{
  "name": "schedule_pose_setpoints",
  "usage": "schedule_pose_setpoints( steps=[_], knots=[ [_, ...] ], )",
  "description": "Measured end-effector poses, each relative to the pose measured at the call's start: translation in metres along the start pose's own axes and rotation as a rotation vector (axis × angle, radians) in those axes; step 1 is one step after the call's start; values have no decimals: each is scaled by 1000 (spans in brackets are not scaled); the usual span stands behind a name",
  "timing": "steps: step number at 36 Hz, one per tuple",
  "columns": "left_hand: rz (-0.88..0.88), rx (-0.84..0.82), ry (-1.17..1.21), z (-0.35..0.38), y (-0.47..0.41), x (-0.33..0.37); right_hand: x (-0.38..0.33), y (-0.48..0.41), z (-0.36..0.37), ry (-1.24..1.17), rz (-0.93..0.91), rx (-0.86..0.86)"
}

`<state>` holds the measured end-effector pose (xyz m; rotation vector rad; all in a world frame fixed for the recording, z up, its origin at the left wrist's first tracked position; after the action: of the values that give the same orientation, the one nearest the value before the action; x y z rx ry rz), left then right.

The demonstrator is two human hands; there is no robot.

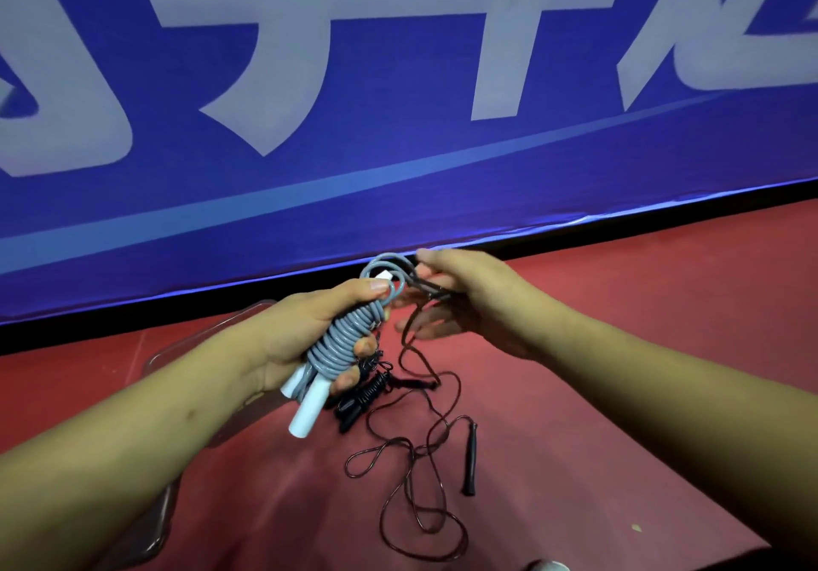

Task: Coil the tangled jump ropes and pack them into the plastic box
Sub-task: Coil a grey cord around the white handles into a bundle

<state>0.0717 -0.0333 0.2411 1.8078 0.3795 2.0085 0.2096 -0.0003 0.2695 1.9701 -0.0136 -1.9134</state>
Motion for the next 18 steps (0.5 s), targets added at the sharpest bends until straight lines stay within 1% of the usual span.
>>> schedule_pose_setpoints(
  steps=[2,5,7,10,12,14,16,18],
  knots=[
    [-52,-44,41,4,2,0,-2,5,8,100,-55,-67],
    [-99,-91,66,5,0,-2,-4,5,10,89,-126,-70],
    [-97,-36,59,-3,-4,-3,-3,-1,2,27,-119,4],
    [-100,85,61,-17,-10,-5,4,-11,-14,-151,-30,137],
    [-86,150,51,-25,-14,-6,10,-15,-21,-169,12,182],
    [-72,226,34,-33,-16,-8,11,-14,-27,-52,-11,217],
    [-63,297,5,-39,-17,-9,5,-12,-32,195,-80,272],
    [-51,361,-34,-46,-19,-11,-5,-11,-33,461,-155,284]
  ],
)
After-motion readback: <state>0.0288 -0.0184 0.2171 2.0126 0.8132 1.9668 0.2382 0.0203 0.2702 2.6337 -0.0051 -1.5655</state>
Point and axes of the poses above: each hand's wrist, its own y-axis away from the middle knuckle, its own z-axis out of the palm, x = y × z, the point moved 8 cm from there along -y, towards the middle knuckle, and after that the axes turned 12 degrees about x, right-handed, at the moved point
